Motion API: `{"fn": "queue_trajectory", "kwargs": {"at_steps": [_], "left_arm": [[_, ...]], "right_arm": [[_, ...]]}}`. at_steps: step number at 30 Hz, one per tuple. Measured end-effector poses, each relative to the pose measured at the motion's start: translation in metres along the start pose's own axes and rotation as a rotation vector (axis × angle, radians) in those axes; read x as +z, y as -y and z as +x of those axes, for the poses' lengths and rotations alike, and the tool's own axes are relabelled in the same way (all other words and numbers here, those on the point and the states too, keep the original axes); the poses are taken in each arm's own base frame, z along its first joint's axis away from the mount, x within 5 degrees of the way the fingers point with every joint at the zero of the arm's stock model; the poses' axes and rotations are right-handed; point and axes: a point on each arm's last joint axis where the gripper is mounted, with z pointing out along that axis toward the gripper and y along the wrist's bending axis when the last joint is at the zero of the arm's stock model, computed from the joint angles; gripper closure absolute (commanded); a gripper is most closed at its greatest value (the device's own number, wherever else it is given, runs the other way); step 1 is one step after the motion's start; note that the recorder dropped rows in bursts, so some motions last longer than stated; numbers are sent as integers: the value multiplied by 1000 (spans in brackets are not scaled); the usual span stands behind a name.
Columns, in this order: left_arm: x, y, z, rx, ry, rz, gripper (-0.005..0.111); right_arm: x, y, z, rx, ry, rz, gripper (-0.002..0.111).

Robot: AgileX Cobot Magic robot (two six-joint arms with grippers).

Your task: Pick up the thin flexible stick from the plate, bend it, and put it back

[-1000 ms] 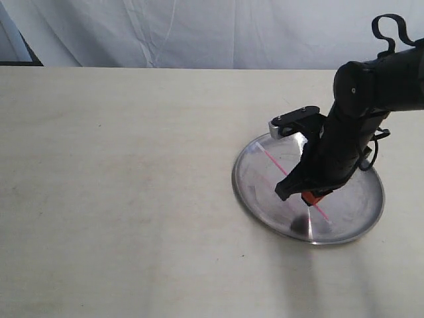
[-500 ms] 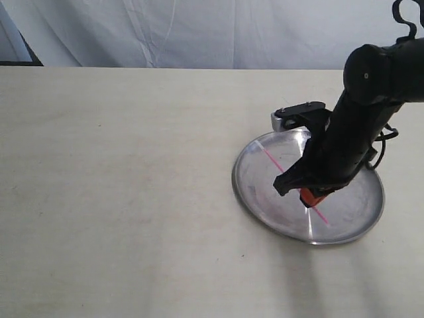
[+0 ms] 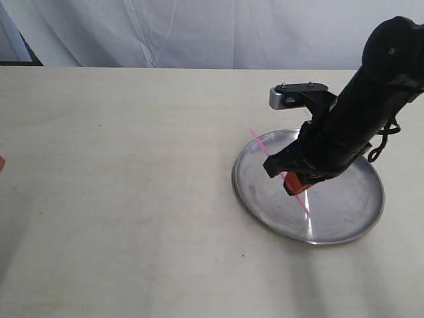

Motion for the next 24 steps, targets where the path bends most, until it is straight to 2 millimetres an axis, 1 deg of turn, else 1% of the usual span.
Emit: {"fn": "queue_trajectory", "kwargs": {"at_steps": [2,4,8,13,17,18,19,20,21,22,23,24], "left_arm": [[3,-1,0,-11,-27,0,107],[7,-1,-7,-13,-24,-28,107],[19,3,-38,-19,31,-95,107],[37,18,-73,0,63,-51,107],[50,23,-91,4,68,-34,107],[58,24,-96,-10,55,-15,107],[63,23,-97,-35,44,-10,107],[74,19,-101,-113,22,-15,107],[80,17,-103,-147,11,-14,107],[95,11,-104,-235,-32,-11,107],[102,8,-103,-261,-60,-2,107],[118,0,-95,-335,-144,34,107]], "right_arm": [[-4,-7,0,-16,17,-43,109],[-7,-16,0,-31,36,-72,109],[-10,-36,2,-91,45,-106,109],[-5,-54,12,-112,53,-142,109],[-6,-63,21,-138,66,-166,109],[-9,-68,25,-152,80,-188,109],[-12,-70,27,-157,94,-205,109],[-18,-75,31,-173,127,-252,109],[-20,-77,32,-187,146,-270,109],[-26,-82,34,-204,181,-310,109],[-29,-84,34,-210,196,-328,109],[-33,-87,34,-229,226,-357,109]]}}
